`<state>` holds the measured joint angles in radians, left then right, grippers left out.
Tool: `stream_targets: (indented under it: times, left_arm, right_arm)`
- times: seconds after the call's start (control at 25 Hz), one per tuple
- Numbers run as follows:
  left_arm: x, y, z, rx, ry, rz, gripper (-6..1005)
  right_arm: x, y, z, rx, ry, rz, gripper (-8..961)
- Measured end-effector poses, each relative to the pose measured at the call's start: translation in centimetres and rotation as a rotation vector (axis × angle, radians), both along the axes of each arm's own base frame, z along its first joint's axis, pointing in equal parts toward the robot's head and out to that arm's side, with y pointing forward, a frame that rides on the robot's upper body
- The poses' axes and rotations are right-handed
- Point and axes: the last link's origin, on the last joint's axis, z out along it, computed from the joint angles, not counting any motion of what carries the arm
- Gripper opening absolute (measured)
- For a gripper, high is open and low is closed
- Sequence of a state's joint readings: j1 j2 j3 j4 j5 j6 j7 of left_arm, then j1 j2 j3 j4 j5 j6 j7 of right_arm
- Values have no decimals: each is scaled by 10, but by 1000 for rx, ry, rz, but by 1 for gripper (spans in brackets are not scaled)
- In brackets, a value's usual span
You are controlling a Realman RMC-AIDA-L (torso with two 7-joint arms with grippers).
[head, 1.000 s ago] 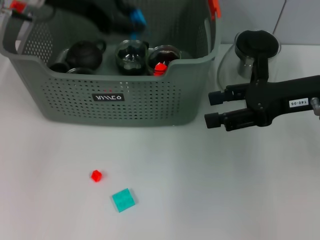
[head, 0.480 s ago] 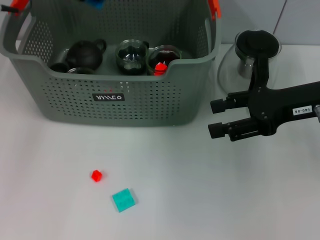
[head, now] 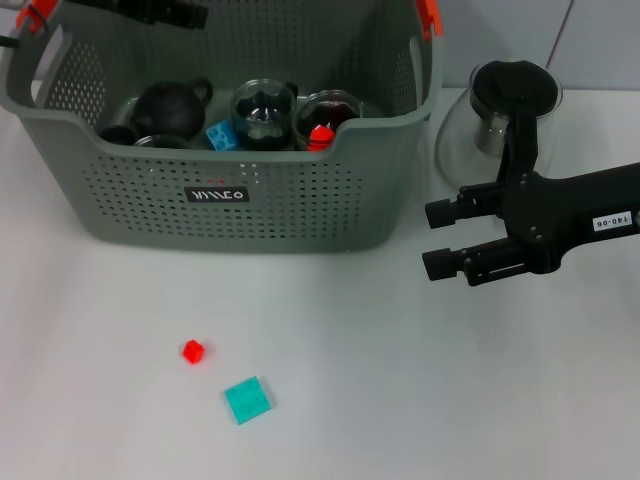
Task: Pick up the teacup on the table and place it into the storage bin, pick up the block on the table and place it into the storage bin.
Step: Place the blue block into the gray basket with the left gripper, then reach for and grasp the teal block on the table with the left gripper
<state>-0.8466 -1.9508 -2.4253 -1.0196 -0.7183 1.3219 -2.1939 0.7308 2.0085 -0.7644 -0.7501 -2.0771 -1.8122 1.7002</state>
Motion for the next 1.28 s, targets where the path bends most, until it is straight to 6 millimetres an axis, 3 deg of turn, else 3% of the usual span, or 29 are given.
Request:
stream_targets:
  times: [0.16,0.32,0.48,0.64,0.8,0.92,1.28]
  left_arm:
    - [4,-9,9,-16,0,-10,736]
    - [12,-35,15,-94,26,-69,849]
    - [24,-84,8,-240,88,-239,963]
    - [34,-141,-13,-324,224,-432,963]
    - [37,-158,-32,-375,320,-457,962]
    - [34,-168,-58,-498,371,-421,962]
    - [11,-157,-119,-667,500,-236,961]
  right_arm:
    - [-1,0,0,1,-1,10,833]
    - [-1,1,0,2,0,13,833]
    - [-2,1,1,6,6,11,833]
    - [-1,1,1,10,11,1,834]
    - [0,2,1,15,13,-7,834]
    - [-1,3,0,16,15,-10,834]
    - [-2,4,-2,19,17,-14,832]
